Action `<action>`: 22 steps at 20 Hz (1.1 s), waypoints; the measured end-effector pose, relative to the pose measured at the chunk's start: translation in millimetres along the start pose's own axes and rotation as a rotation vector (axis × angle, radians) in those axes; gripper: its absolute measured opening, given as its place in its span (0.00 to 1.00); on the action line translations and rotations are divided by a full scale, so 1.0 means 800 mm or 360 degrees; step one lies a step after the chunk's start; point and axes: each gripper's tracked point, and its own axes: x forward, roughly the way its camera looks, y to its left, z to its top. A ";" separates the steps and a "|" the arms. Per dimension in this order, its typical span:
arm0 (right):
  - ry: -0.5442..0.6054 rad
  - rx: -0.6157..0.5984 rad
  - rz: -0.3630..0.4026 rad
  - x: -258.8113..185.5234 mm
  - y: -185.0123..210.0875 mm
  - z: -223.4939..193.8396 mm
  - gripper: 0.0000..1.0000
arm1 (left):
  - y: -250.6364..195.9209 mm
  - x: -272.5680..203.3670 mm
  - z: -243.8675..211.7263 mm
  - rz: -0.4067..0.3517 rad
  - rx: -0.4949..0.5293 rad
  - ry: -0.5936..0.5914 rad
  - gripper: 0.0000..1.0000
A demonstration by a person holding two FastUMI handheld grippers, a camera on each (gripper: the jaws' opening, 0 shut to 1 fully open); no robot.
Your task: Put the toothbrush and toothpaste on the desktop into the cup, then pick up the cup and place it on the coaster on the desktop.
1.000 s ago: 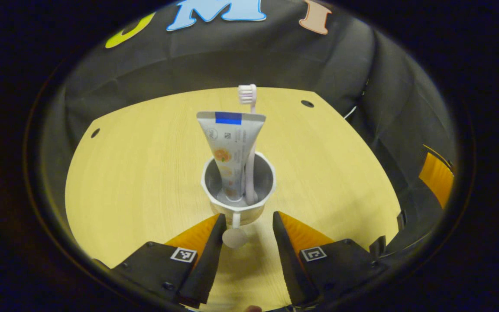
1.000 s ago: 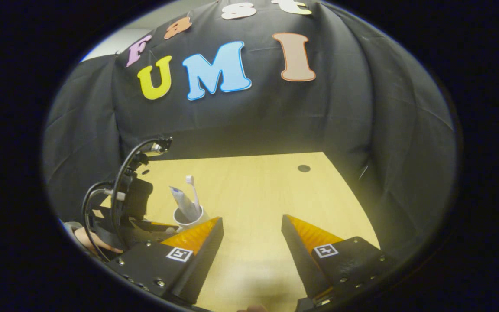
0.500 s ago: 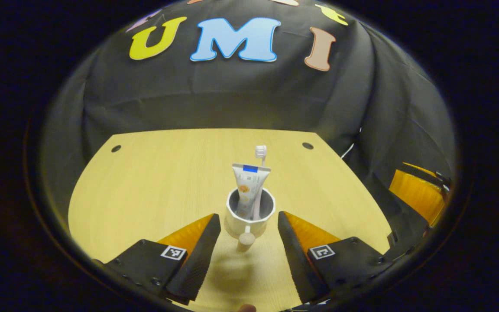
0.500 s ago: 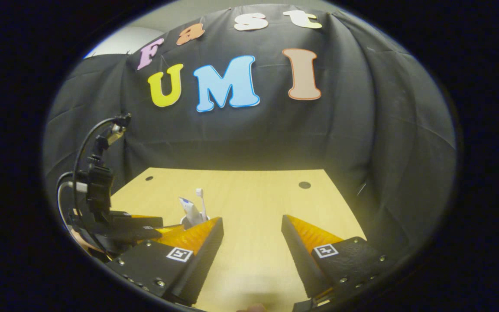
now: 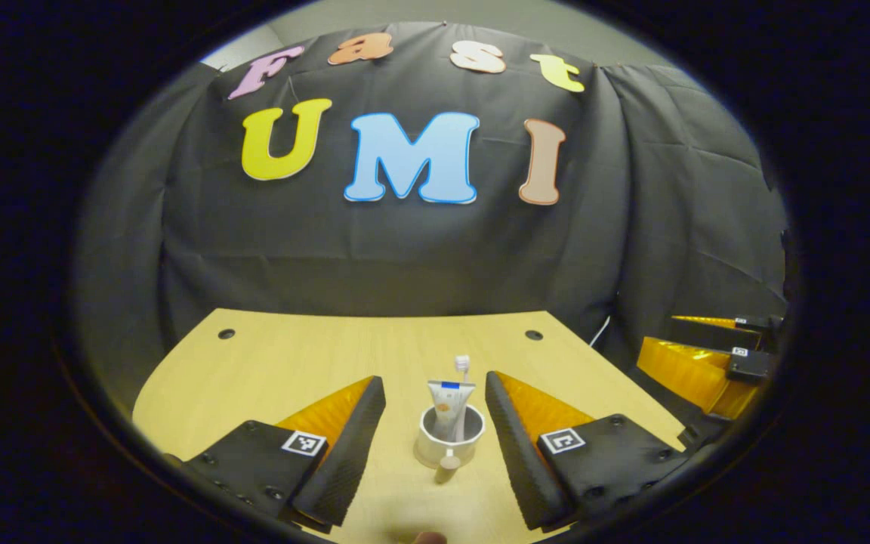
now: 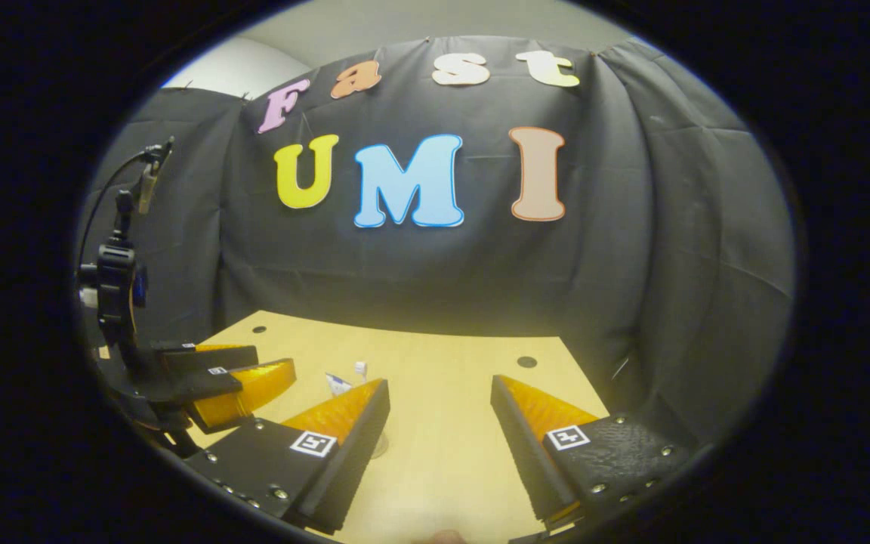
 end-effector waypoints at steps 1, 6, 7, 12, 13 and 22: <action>-0.0020 -0.0011 -0.0009 0.000 0.002 0.005 0.86 | 0.002 -0.004 0.006 -0.0009 -0.0012 -0.0032 0.89; -0.0136 -0.0049 -0.0047 -0.002 0.021 0.032 0.86 | 0.031 -0.019 0.045 0.0015 -0.0041 -0.0177 0.91; -0.0161 -0.0047 -0.0053 -0.002 0.026 0.035 0.86 | 0.035 -0.020 0.049 0.0024 -0.0041 -0.0202 0.91; -0.0218 -0.0024 -0.0098 -0.002 0.044 0.046 0.86 | 0.065 -0.033 0.082 0.0045 0.0004 -0.0346 0.90; -0.0220 -0.0024 -0.0102 0.002 0.047 0.046 0.86 | 0.069 -0.033 0.088 0.0050 0.0017 -0.0377 0.90; -0.0225 -0.0005 -0.0187 0.007 0.058 0.055 0.86 | 0.083 -0.019 0.094 -0.0019 0.0051 -0.0435 0.89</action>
